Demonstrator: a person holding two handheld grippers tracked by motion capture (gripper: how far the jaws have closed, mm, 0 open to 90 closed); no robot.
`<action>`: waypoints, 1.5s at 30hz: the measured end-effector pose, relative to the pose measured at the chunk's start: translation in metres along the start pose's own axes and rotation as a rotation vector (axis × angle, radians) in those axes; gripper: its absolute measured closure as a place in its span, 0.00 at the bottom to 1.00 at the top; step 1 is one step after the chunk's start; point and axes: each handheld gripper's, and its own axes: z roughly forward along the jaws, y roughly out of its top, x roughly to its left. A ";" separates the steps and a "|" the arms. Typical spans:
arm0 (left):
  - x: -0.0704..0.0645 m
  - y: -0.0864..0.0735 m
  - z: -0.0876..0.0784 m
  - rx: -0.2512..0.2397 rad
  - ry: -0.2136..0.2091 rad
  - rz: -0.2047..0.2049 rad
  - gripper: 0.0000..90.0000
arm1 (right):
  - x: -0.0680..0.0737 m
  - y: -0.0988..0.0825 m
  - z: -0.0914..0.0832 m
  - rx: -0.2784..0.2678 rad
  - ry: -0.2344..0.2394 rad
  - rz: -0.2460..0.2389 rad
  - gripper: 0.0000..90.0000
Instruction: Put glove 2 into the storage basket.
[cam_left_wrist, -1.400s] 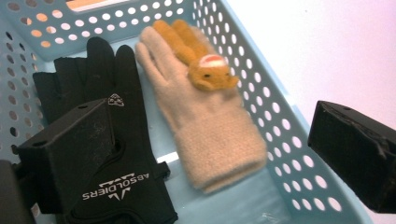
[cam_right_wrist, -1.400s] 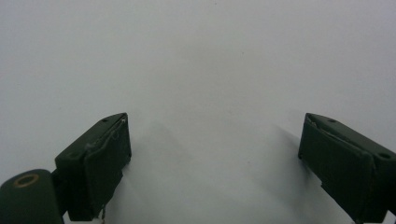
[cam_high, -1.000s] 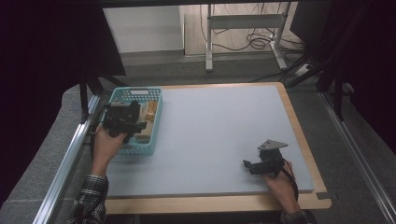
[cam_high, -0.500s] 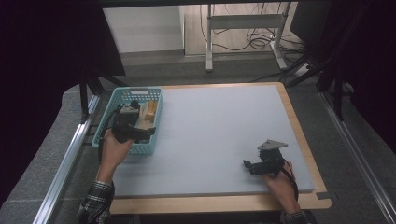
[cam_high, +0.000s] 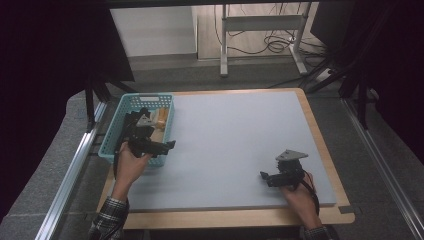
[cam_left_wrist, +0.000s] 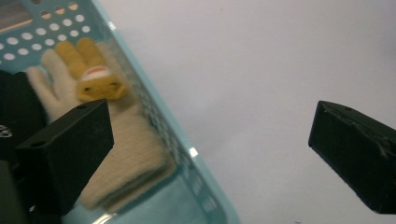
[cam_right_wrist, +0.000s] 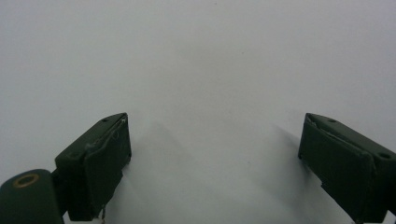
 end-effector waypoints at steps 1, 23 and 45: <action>-0.002 0.000 0.001 0.000 -0.003 0.004 0.01 | 0.000 0.000 0.000 0.000 0.000 0.000 0.10; -0.055 0.009 0.025 -0.036 -0.124 0.071 0.01 | 0.000 0.000 0.000 0.000 0.001 0.002 0.10; -0.095 -0.014 0.063 -0.014 -0.253 0.115 0.00 | 0.000 0.000 0.000 0.000 0.000 0.002 0.10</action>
